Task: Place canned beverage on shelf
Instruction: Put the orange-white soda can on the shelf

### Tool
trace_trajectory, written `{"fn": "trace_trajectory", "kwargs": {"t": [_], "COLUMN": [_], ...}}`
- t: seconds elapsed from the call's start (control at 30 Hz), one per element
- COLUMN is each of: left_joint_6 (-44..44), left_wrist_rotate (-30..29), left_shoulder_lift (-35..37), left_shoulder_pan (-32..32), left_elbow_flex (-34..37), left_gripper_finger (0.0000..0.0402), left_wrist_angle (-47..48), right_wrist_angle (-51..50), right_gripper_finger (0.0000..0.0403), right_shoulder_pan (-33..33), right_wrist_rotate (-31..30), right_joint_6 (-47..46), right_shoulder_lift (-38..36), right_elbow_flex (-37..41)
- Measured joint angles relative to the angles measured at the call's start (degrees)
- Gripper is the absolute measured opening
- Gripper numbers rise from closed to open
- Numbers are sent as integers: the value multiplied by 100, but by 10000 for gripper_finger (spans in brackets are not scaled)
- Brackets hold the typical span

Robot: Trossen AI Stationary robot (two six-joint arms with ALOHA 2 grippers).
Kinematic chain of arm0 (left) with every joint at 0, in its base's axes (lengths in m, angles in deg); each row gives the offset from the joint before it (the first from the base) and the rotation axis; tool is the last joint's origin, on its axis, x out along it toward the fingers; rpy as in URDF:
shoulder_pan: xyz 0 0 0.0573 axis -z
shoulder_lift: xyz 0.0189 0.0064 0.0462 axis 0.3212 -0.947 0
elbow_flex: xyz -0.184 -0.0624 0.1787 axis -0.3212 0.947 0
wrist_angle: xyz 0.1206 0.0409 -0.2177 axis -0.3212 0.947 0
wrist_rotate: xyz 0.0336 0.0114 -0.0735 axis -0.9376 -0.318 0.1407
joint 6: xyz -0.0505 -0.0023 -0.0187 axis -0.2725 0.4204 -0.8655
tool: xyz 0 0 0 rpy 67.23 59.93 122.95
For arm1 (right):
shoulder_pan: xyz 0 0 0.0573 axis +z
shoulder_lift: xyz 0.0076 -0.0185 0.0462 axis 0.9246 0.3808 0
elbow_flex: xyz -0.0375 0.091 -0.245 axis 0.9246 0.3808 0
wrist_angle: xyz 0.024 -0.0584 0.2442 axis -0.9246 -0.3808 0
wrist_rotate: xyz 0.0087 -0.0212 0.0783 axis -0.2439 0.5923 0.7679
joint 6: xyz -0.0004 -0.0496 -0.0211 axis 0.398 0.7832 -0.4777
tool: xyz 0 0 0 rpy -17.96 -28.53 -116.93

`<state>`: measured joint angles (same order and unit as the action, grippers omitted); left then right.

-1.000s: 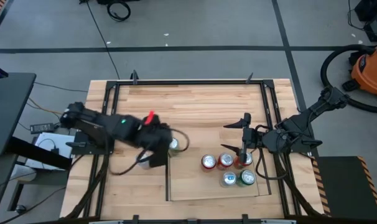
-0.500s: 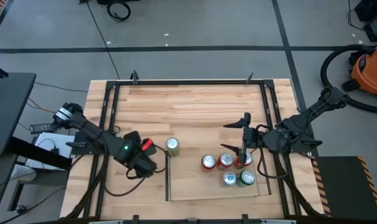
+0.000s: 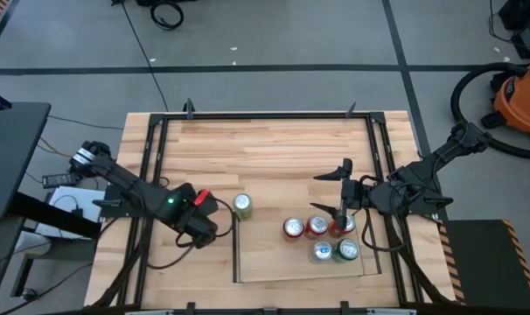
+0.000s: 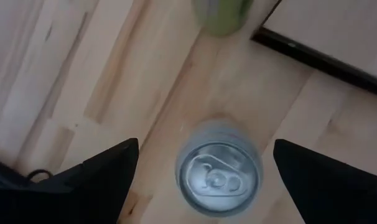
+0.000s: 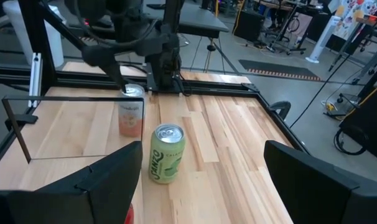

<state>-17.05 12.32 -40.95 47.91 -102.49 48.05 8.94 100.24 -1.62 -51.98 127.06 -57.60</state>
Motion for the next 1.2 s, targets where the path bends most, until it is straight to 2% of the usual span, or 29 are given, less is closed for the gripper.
{"fn": "trace_trajectory", "kwargs": {"t": [0.33,0.57,0.7,0.8,0.97,1.07,1.2], "left_joint_6": [-572,-863,-834,-838,-860,-732,-576], "left_wrist_rotate": [72,170,500,735,791,761,735], "left_shoulder_lift": [108,123,123,123,123,124,125], "left_shoulder_pan": [169,197,192,195,194,179,175], "left_elbow_flex": [18,782,1230,1470,1655,1659,1659], "left_gripper_finger": [385,385,385,385,384,371,336], "left_wrist_angle": [-118,-548,-1002,-1252,-1443,-1574,-1608], "right_wrist_angle": [15,22,31,50,46,47,46], "right_gripper_finger": [348,348,348,348,348,348,348], "right_shoulder_pan": [0,0,0,0,0,0,0], "right_wrist_rotate": [2,2,2,2,2,2,2], "right_joint_6": [0,0,0,0,1,0,0], "right_shoulder_lift": [0,0,0,0,0,0,0], "right_elbow_flex": [0,0,0,0,0,0,0]}}
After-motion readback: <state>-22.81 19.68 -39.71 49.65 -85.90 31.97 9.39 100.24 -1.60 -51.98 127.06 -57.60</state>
